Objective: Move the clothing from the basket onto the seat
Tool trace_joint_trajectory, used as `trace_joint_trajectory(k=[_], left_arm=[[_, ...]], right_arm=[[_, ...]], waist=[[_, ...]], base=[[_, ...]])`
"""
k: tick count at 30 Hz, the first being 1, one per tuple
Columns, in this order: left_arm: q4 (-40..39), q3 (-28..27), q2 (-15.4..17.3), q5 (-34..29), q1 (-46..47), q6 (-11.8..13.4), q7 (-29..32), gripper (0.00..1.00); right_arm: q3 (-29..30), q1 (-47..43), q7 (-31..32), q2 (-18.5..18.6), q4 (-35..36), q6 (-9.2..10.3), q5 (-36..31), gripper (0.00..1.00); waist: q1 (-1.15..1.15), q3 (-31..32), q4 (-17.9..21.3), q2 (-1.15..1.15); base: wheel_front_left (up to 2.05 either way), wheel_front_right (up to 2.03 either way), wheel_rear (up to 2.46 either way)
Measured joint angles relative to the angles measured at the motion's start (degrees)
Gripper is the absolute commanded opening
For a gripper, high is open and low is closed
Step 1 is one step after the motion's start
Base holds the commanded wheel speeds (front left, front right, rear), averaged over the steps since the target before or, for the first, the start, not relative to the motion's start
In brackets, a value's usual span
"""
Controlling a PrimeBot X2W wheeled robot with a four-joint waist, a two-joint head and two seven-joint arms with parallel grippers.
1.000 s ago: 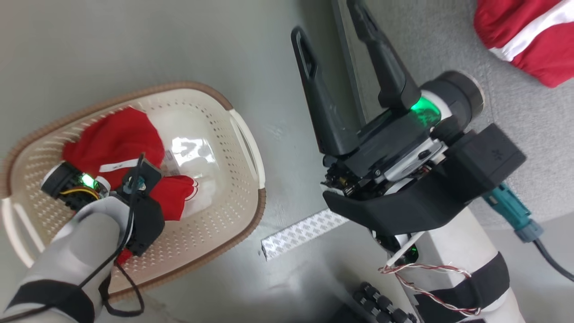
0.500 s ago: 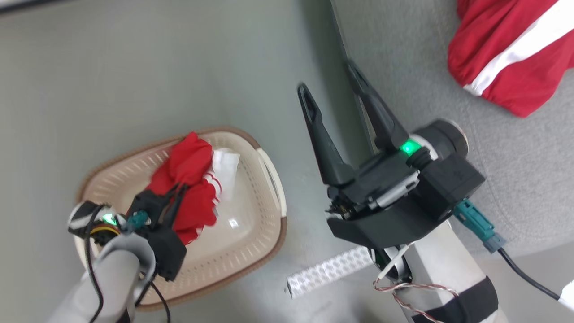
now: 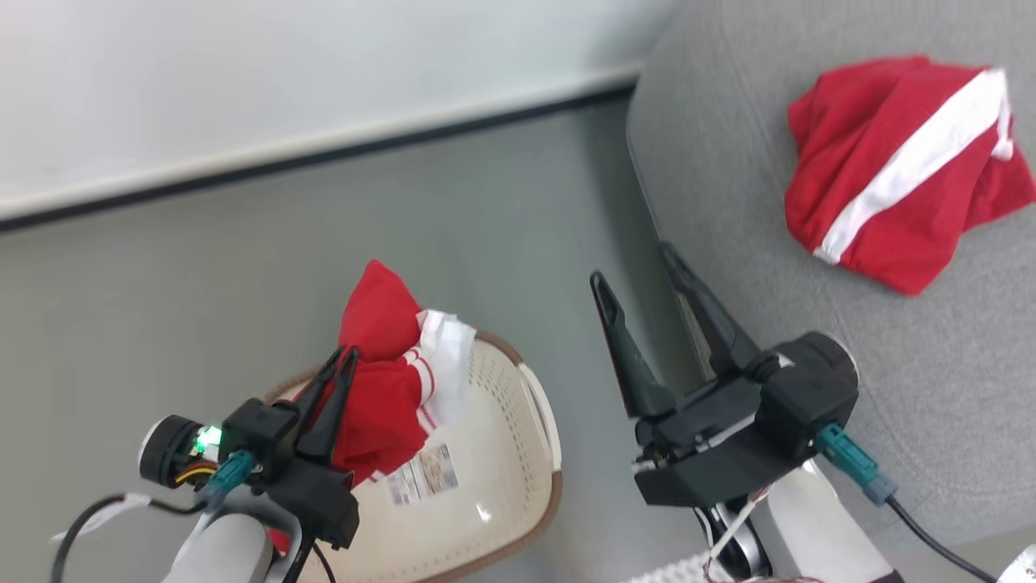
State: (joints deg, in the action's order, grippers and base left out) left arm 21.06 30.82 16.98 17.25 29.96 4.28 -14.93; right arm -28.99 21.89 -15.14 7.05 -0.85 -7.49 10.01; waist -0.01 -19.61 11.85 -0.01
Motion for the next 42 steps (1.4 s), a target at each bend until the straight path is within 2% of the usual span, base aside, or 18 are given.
trace_joint_trajectory(k=[2, 8, 17, 24, 27, 37, 42], left_arm=[[-5.55, -2.53, 0.10, -0.18, -3.14, 0.43, -0.01, 0.00], [-9.84, -4.71, -0.14, -0.46, -5.99, 0.27, -0.01, 0.00], [-10.09, -5.77, -0.87, -0.70, -7.48, -1.21, -0.01, 0.00], [-10.37, -5.37, -1.43, -1.44, -6.19, -2.14, -0.01, 0.00], [-10.39, -4.21, -2.18, -1.77, -5.54, -2.77, -0.01, 0.00], [-9.95, 3.22, -5.14, -3.82, -1.30, -7.22, 2.13, 0.00], [-10.38, 7.16, -7.13, -5.92, 1.07, -8.22, 3.80, 0.00]], right_arm=[[-0.13, -1.92, 0.00, 0.30, -0.88, 0.00, 0.14, 1.00], [-0.47, -5.77, 0.00, 1.01, -2.49, 0.00, 0.60, 1.00], [-1.75, -9.62, 0.00, 1.89, -4.25, 0.00, 1.32, 1.00], [-3.38, -9.67, 0.00, 2.53, -4.33, 0.00, 1.60, 1.00], [-4.48, -9.59, 0.00, 3.09, -4.35, 0.00, 1.15, 1.00], [-11.68, -5.29, 0.00, 5.21, -5.56, 0.00, 0.10, 1.00], [-14.71, -2.57, 0.00, 6.08, -7.69, -0.01, 0.92, 1.00]], waist=[[0.00, 3.57, -0.92, 0.00], [0.00, 8.81, -1.65, 0.00], [0.00, 16.47, -1.79, -0.01], [0.00, 19.75, -0.62, 0.00], [0.01, 20.20, 0.12, 0.00], [0.01, 20.36, 1.55, 0.01], [0.01, 19.74, 2.44, 0.01]], base=[[0.00, 0.00, 0.00], [0.00, 0.00, 0.00], [0.00, 0.00, 0.00], [0.00, 0.00, 0.00], [0.00, 0.00, 0.00], [0.00, 0.00, 0.00], [0.00, 0.00, 0.00]])
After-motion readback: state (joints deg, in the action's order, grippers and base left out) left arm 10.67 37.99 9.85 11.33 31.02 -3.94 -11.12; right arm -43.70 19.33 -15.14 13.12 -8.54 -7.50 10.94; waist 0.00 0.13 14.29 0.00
